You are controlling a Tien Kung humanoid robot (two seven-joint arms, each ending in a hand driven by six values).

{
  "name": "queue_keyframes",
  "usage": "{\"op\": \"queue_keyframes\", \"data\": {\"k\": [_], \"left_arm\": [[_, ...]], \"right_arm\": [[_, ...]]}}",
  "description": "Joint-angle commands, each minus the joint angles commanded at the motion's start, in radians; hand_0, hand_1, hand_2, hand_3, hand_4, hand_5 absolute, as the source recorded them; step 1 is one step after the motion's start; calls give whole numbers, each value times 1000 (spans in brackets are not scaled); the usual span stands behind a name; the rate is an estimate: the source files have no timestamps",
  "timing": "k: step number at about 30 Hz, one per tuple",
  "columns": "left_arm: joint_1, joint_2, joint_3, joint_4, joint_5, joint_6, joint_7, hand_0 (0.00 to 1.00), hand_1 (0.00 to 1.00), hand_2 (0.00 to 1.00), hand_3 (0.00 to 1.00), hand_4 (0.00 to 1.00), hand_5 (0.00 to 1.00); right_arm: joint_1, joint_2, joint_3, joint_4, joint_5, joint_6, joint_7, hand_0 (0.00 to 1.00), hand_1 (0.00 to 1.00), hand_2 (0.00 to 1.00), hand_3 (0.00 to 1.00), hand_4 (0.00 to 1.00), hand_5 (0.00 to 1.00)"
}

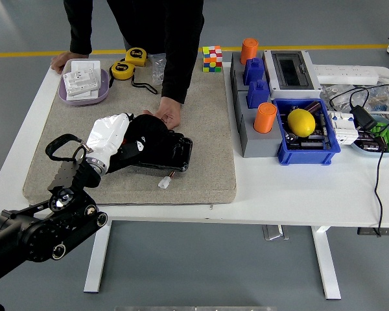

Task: Pick the rag up,wipe the panel,place it on the desk

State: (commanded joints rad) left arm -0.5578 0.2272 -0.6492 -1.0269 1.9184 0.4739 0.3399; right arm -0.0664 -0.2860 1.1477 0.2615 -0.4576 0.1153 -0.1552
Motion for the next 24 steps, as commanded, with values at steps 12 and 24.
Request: {"op": "queue_keyframes", "data": {"k": [12,24], "left_arm": [[17,20,-64,14,20,1,0,274,163,508,411,78,2],[31,30,-137,53,48,7,-1,274,162,507,410,72,2]], "right_arm": [[-2,0,5,2,-2,-2,-1,735,624,695,619,998,570],[-2,0,8,3,2,-3,0,737,623,695,619,998,571]]}}
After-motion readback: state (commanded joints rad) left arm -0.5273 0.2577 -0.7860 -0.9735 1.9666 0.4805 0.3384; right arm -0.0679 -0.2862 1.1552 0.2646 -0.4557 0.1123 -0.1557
